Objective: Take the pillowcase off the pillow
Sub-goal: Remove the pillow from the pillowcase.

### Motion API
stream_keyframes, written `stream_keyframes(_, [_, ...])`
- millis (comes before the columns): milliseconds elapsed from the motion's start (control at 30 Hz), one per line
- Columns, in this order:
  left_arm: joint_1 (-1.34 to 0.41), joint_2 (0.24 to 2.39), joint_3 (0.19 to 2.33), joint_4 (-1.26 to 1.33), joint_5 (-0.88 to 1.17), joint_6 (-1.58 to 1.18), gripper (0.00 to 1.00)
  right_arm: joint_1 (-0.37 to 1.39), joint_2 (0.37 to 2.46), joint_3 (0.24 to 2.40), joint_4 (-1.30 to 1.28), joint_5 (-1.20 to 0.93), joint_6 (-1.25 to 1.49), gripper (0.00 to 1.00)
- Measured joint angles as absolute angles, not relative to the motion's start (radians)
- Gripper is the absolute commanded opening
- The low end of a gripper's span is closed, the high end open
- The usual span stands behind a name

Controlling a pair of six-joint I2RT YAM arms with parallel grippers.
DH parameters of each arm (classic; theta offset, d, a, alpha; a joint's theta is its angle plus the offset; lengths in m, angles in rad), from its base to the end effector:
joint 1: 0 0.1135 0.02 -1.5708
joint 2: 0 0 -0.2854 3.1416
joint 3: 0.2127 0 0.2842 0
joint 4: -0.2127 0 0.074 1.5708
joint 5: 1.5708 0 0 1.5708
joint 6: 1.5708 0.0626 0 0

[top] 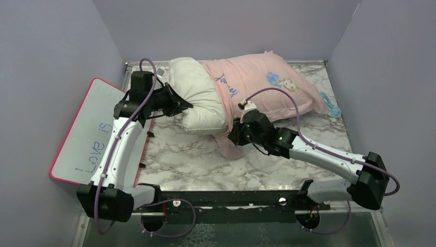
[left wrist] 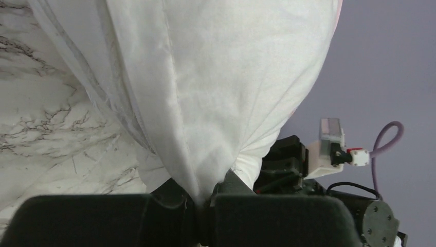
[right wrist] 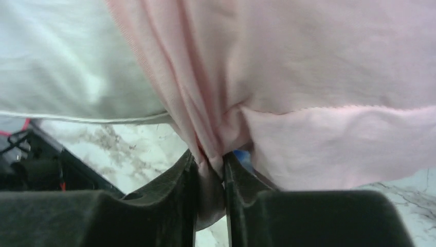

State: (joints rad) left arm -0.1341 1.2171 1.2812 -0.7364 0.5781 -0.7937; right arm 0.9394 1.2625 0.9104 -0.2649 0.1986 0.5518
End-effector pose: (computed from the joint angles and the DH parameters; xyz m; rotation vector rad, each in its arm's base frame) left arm 0.2862 -0.0731 0.3802 -0.4407 2.3244 -1.1280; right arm 0.2020 0.2553 0.2676 -0.3184 2.2216 0.6216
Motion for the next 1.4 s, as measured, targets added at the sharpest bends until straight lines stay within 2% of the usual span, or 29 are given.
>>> stream_keyframes(67, [-0.132,1.192,1.241,-0.719,0.577,-0.792,0.00,0.939,1.256,0.941,-0.290,0.155,0.522,0.50])
stream_keyframes(233, [-0.127,1.091,1.047,-0.667,0.561,-0.796,0.00,0.939,1.208,1.046,-0.343,0.123,0.458,0.76])
stream_keyframes(400, [-0.126,0.994,0.822,-0.652,0.543,-0.820,0.00,0.939,1.178,1.149,-0.359,0.206,0.390,0.79])
stream_keyframes(533, [-0.157,0.928,0.715,-0.622,0.530,-0.843,0.00,0.927,1.293,1.289,-0.398,0.273,0.344,0.79])
stream_keyframes(567, [-0.170,0.910,0.694,-0.613,0.528,-0.848,0.05,0.921,1.341,1.333,-0.410,0.282,0.336,0.79])
stream_keyframes(633, [-0.194,0.886,0.667,-0.606,0.518,-0.854,0.26,0.908,1.436,1.408,-0.427,0.284,0.318,0.79])
stream_keyframes(700, [-0.211,0.871,0.651,-0.609,0.505,-0.854,0.47,0.899,1.522,1.467,-0.447,0.281,0.301,0.73])
stream_keyframes(767, [-0.219,0.863,0.651,-0.632,0.484,-0.848,0.70,0.889,1.602,1.520,-0.469,0.275,0.279,0.53])
stream_keyframes(800, [-0.222,0.860,0.657,-0.650,0.466,-0.841,0.79,0.888,1.632,1.535,-0.473,0.275,0.267,0.43])
stream_keyframes(900, [-0.225,0.858,0.715,-0.731,0.395,-0.823,0.97,0.884,1.679,1.541,-0.482,0.292,0.250,0.31])
stream_keyframes(1100, [-0.226,0.902,0.967,-0.838,0.163,-0.761,0.98,0.882,1.552,1.278,-0.361,0.294,0.241,0.02])
stream_keyframes(1267, [-0.202,1.077,1.147,-0.848,0.052,-0.696,0.99,0.882,1.451,1.093,-0.293,0.213,0.325,0.01])
stream_keyframes(1400, [-0.125,1.242,1.193,-0.778,0.081,-0.659,0.98,0.875,1.412,0.985,-0.206,0.159,0.421,0.01])
